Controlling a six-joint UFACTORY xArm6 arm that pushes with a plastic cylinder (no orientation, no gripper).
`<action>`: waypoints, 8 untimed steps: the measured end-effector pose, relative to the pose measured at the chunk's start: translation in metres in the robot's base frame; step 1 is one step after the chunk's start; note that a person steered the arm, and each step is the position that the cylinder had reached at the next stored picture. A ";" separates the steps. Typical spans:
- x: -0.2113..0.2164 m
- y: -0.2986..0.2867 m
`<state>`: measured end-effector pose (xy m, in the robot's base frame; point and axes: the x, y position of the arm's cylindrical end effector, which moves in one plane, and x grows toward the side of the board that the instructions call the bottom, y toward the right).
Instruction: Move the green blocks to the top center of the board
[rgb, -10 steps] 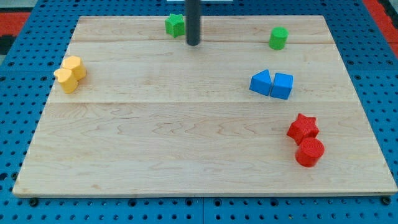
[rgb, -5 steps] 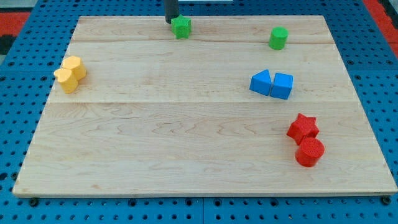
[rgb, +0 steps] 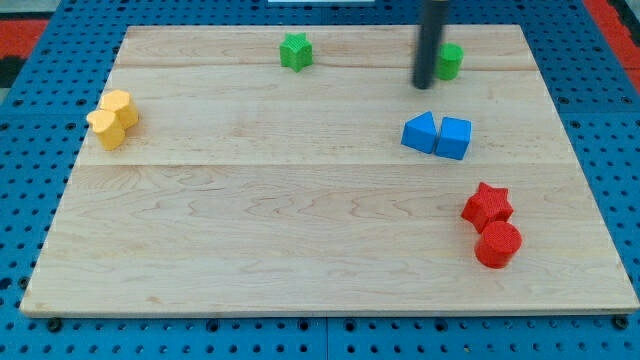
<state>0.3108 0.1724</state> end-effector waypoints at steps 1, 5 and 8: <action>-0.027 0.044; -0.053 -0.162; -0.082 -0.047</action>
